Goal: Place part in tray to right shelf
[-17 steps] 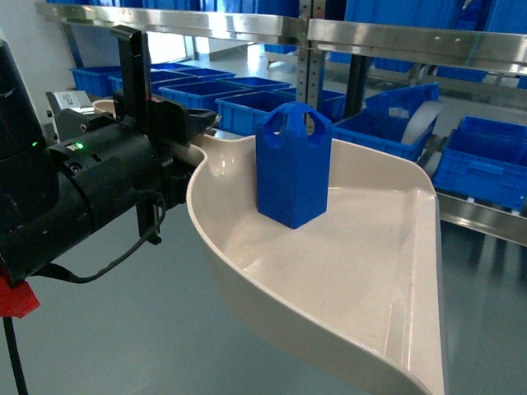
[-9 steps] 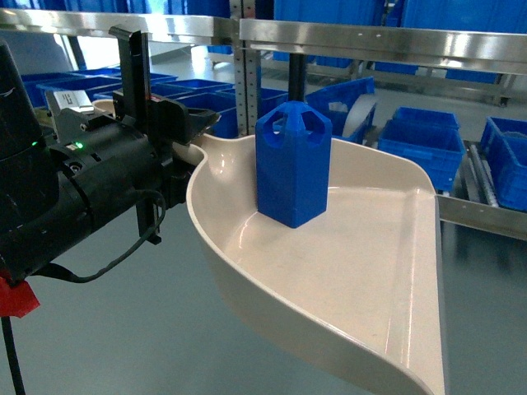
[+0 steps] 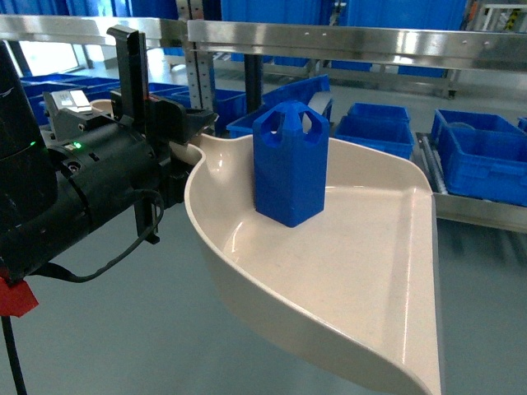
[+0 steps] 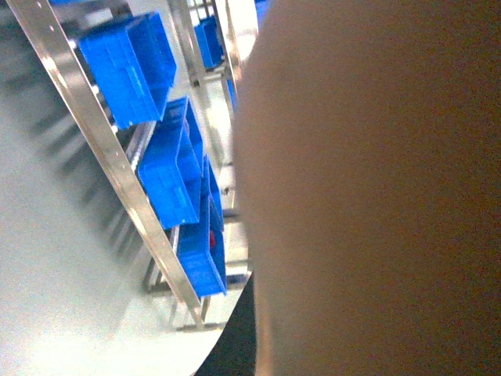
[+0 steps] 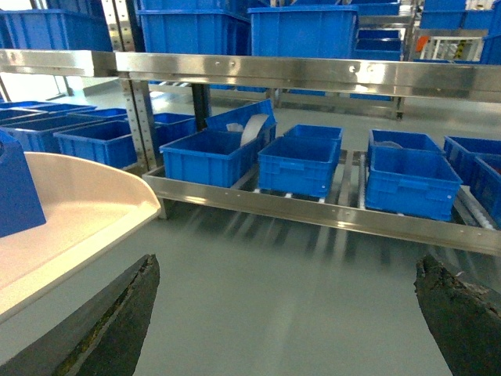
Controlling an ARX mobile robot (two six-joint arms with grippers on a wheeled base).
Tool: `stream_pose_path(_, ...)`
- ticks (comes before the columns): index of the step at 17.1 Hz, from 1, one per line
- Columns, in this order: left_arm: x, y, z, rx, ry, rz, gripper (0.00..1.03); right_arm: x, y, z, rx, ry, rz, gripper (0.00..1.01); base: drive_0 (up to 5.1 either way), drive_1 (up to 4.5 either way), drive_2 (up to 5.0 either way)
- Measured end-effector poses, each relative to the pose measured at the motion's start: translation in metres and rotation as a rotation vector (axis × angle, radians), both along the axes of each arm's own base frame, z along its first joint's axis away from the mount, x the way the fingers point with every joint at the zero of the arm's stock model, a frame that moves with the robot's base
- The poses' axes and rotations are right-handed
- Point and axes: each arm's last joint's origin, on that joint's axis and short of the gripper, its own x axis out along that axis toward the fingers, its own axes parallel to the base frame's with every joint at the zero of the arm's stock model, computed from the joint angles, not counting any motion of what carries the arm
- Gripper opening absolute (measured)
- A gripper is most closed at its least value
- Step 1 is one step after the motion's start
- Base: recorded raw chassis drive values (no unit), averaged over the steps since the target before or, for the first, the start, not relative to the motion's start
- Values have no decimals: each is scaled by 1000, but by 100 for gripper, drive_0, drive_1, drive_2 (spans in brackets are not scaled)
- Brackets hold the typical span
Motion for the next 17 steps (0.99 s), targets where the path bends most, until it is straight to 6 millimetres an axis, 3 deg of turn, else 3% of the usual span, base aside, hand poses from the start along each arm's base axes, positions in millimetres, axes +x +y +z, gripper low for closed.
stream_pose_path(11, 0, -1, 0, 0, 0, -3, 12, 0, 0, 0, 0, 0, 0, 98, -168, -168, -168)
stream_pose_path(17, 0, 0, 0, 0, 0, 0, 12, 0, 0, 0, 0, 0, 0, 98, 0, 0, 0)
